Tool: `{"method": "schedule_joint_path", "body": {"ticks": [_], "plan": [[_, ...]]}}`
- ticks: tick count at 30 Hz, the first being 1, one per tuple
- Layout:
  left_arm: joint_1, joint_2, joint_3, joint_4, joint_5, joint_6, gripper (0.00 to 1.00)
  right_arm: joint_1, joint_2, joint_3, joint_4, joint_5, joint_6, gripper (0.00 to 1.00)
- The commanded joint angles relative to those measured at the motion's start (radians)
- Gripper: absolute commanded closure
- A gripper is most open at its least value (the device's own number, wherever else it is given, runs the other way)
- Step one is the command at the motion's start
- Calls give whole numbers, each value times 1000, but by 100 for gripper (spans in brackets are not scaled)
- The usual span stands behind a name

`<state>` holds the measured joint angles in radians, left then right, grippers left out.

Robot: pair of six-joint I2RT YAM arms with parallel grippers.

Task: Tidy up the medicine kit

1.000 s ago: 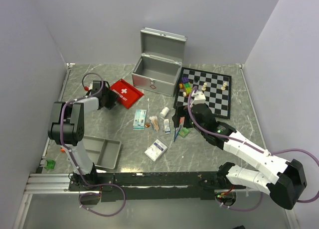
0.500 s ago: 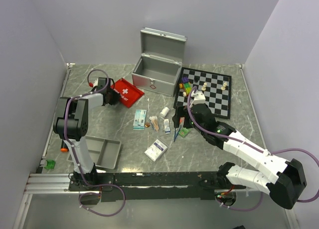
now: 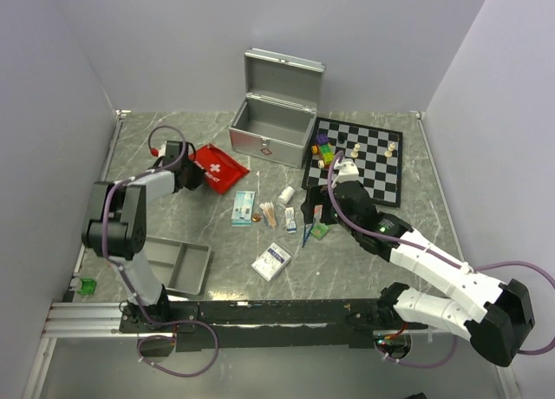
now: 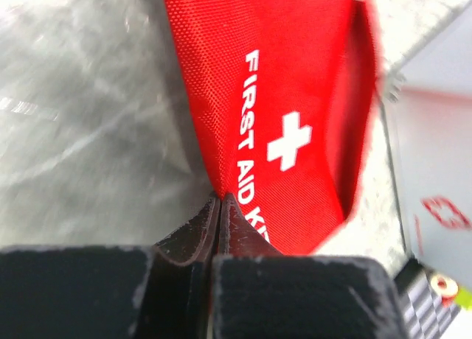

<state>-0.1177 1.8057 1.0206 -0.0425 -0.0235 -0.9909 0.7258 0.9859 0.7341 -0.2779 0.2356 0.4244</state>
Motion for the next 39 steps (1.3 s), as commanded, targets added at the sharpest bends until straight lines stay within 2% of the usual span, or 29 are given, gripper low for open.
{"method": "schedule_joint_path", "body": {"ticks": [1,6,11,16,19,21,24,28,33,39], "plan": [[1,-184,-43,19,14,29,99,-3,-33,51,31,-8,-18,0],[0,-330,-86,21,98,37,99,-3,-15,94,29,-62,-26,0],[0,-529,-181,73,255,83,99,-22,-21,128,62,-204,-23,0],[0,-721,-263,157,443,130,99,-172,10,127,152,-564,123,0],[-2,-836,-324,272,580,136,99,-258,37,68,329,-793,267,0],[-5,-890,-359,346,673,133,99,-284,62,33,452,-892,344,0],[-29,-917,-392,465,799,106,99,-289,98,22,526,-958,392,0],[-59,-956,-439,656,892,44,99,-289,132,-4,652,-1015,461,0],[-80,-980,-421,664,932,58,99,-295,163,-33,772,-1044,539,3],[-89,-988,-428,673,935,54,99,-298,220,-65,946,-1081,632,15]]}}
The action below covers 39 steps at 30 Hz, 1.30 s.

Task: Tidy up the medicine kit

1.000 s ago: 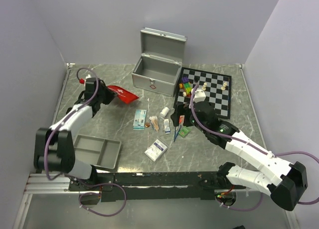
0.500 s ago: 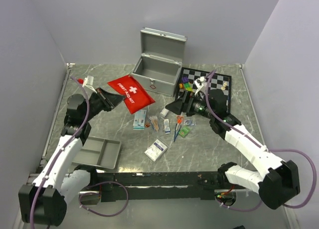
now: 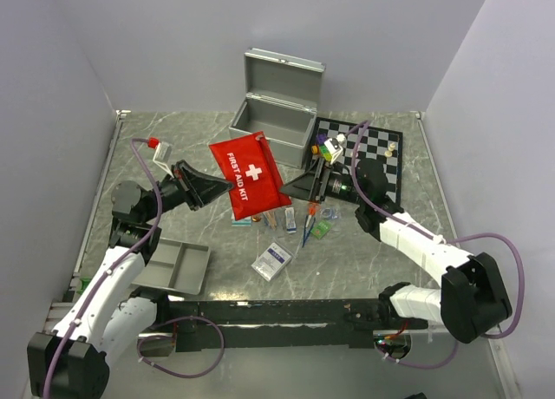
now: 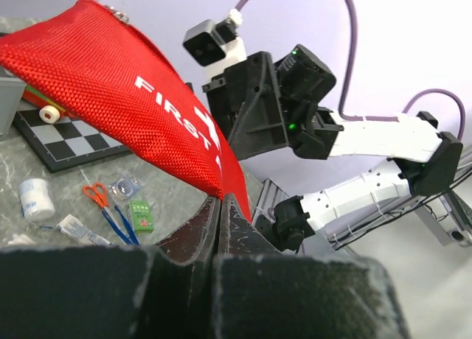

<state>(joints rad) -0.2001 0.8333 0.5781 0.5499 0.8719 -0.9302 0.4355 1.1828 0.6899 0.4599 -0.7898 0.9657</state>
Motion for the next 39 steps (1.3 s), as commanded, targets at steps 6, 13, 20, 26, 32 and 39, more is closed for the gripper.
{"method": "schedule_joint_path", "body": {"ticks": [6,13,20,26,32,39], "plan": [[-10,-13,5,71,32,-1,99,-7,58,-29,347,-98,154,32],[-10,-5,-27,114,13,-24,99,-7,72,-23,395,-181,176,65],[-10,3,-44,116,-4,-19,99,-7,52,-49,414,-232,160,97],[-10,12,34,-184,-127,109,70,-17,-27,-44,277,-226,29,100],[5,44,94,-295,-316,122,4,-17,-173,74,-304,-13,-388,100],[47,150,268,-470,-612,106,4,142,-164,330,-835,445,-744,100]]}}
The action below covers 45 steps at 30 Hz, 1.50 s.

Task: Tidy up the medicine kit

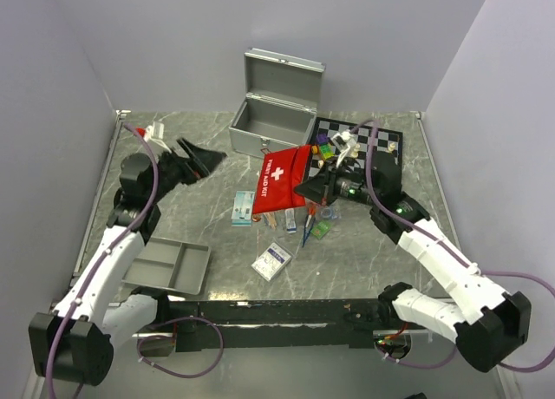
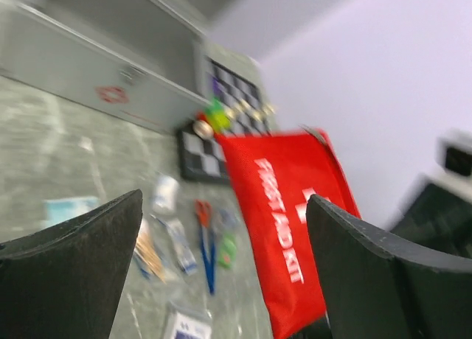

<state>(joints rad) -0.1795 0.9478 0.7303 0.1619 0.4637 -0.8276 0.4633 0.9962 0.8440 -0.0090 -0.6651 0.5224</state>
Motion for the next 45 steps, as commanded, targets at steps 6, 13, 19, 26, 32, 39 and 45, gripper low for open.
{"method": "schedule_joint_path", "body": {"ticks": [6,13,19,26,32,39,45], "plan": [[25,104,146,212,-96,12,4,305,105,343,-525,386,-629,100],[26,258,353,183,431,209,4,408,21,429,-712,33,-847,100],[-3,255,294,541,797,85,4,425,45,483,-893,55,-892,100],[-211,168,457,-268,741,766,4,454,24,480,-924,143,-892,100],[-291,101,419,-362,658,797,24,468,47,487,-922,268,-861,100],[-428,195,468,-599,475,930,25,514,107,510,-937,367,-855,100],[-495,244,472,-651,388,953,33,526,108,517,-925,384,-860,100]]}}
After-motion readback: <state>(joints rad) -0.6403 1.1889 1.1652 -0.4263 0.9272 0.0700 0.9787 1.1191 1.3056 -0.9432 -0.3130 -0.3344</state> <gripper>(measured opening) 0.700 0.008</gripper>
